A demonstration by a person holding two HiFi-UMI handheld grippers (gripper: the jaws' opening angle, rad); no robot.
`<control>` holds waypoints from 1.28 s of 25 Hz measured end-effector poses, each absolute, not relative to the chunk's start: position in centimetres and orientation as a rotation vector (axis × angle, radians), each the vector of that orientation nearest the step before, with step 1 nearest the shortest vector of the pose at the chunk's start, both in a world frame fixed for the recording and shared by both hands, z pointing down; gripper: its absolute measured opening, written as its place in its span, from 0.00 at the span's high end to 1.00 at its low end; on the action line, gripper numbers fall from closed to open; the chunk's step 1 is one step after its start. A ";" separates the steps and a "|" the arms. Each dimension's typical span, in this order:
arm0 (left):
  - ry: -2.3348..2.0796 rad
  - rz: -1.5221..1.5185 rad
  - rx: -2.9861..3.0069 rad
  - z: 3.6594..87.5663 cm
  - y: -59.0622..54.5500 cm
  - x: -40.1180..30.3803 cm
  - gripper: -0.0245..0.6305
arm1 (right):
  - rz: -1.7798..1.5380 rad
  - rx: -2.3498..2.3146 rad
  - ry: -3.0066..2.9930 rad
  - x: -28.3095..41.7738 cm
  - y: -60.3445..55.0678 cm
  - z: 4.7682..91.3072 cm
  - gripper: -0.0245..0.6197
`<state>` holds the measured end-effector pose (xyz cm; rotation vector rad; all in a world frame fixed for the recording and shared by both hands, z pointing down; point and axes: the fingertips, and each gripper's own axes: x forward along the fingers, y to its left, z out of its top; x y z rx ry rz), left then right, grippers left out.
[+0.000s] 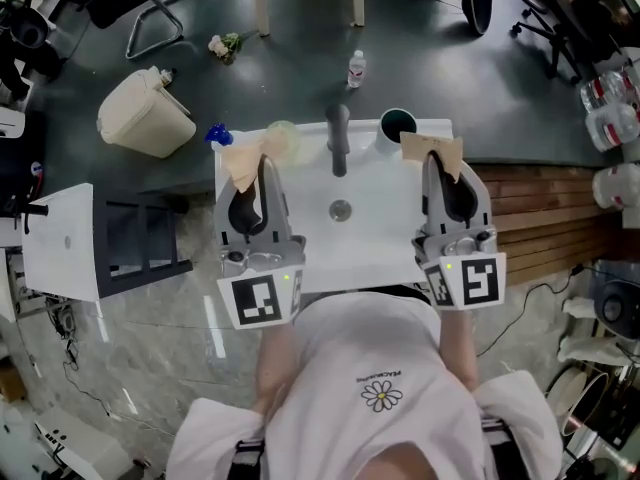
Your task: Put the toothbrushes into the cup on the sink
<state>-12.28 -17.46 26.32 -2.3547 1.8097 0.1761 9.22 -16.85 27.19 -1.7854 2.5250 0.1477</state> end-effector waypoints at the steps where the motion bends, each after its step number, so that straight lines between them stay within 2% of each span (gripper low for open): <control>1: 1.802 0.169 -2.351 26.2 -17.5 -12.1 0.92 | 0.140 -1.782 2.520 9.4 -17.1 27.1 0.91; 10: 1.801 0.153 -2.340 25.9 -18.1 -11.6 0.92 | -0.009 -1.754 2.483 11.8 -23.2 27.4 0.91; 17: 1.835 0.130 -2.313 25.8 -18.3 -11.4 0.92 | -0.319 -1.788 2.442 13.4 -26.3 33.7 0.91; 32: 1.854 0.105 -2.307 26.1 -18.3 -11.7 0.92 | -0.545 -1.826 2.478 12.7 -27.7 40.3 0.91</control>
